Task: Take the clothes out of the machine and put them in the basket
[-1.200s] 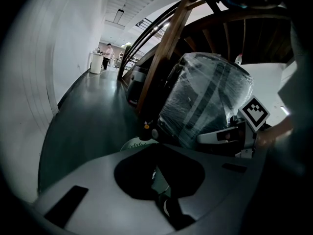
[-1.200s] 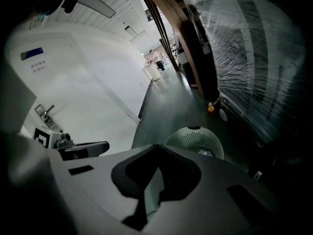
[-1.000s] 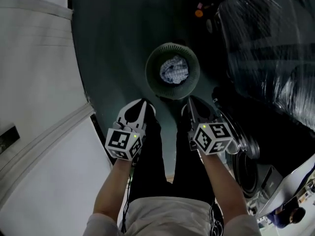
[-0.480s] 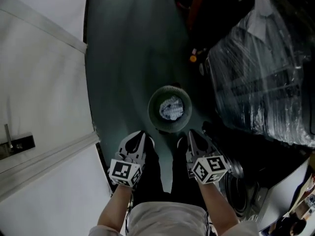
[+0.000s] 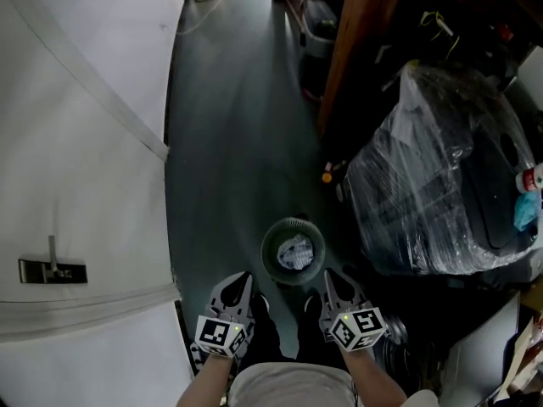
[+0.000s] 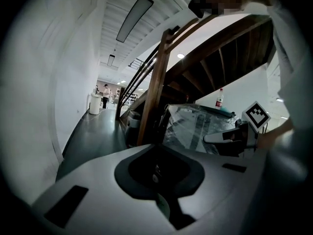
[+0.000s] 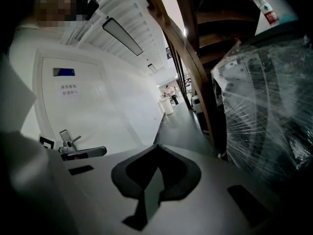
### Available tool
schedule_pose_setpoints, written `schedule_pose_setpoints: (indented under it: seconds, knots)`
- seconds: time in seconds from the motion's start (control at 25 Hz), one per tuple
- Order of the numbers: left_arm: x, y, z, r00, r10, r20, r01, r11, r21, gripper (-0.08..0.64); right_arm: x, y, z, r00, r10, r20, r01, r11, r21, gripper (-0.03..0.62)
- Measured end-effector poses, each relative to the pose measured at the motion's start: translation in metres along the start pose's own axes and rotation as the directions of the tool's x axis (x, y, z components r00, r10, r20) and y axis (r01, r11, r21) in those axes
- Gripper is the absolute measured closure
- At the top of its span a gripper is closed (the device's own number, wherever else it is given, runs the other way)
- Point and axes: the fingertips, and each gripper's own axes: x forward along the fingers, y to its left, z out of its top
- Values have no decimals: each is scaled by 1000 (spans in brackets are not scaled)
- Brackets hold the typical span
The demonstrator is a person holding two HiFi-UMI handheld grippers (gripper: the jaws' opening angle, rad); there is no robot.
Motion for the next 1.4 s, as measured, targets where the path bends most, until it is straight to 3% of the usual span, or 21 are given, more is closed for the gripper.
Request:
schedule_pose_setpoints:
  seconds: [0.16,0.48,0.72,1.0,1.4]
  knots:
    - [-19,-8,35,998,3,65,-5,1000,21,540,-20,21,25,1000,20,15,-19,996,-86,583]
    - [-51,-14,86,988,5,153,-13,999,52,540,-52,61,85,988,47,144,-25,988,-151,584]
    - [-69,-16,126,971,-2,238,6,1000,-15,540,-67,78,130,965,80,251,-62,995,-78,584]
    - [-88,-22,191,938,-28,347,-12,994,113,540,-81,100,179,932,110,344,-49,982,-182,584]
    - [-96,-32,215,923,-37,382,-21,989,145,538,-91,113,197,917,139,374,-65,977,-204,584]
